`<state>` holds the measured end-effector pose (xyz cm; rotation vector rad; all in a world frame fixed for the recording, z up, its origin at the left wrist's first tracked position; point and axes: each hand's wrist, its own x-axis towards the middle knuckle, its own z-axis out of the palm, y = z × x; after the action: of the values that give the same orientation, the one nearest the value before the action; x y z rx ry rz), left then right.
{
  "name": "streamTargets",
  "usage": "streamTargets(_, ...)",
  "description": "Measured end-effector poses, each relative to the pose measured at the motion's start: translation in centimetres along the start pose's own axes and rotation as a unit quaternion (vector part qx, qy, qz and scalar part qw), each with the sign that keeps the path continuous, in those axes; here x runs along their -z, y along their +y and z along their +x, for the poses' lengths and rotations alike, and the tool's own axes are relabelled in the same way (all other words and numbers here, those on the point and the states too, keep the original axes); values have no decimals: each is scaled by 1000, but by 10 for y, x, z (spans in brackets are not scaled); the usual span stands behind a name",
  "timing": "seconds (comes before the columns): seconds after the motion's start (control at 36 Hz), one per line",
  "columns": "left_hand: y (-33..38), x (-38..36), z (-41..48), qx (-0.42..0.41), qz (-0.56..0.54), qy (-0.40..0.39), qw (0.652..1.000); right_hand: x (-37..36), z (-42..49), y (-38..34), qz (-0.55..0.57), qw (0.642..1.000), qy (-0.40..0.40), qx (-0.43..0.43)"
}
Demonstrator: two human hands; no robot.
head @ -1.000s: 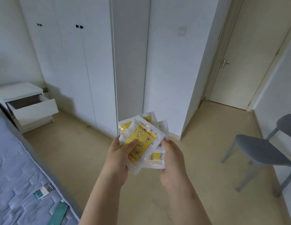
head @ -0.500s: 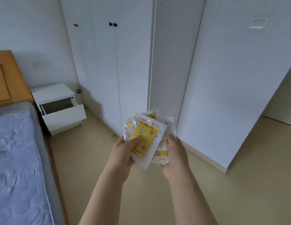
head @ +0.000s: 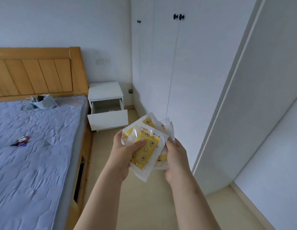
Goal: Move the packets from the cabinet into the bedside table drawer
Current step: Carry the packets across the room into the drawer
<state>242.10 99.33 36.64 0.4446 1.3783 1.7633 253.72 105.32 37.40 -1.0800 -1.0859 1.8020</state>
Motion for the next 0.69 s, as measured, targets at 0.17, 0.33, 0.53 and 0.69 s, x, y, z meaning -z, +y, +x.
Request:
streamTargets(0.17,10,25,81,11,-50,137,989,-46,87,8,-11,998,-29,-51)
streamTargets(0.33,34,52,181,-5,-79,218,973,-107,185,7,-17,998,-23,-50)
streamTargets(0.53,97,88,302,-28,-110,247,962,-201,290,-19,12,998,-28,-53)
streamTargets(0.69,128,118,386,-30,-123,278,952,-248,363,-29,34,998,-9,-59)
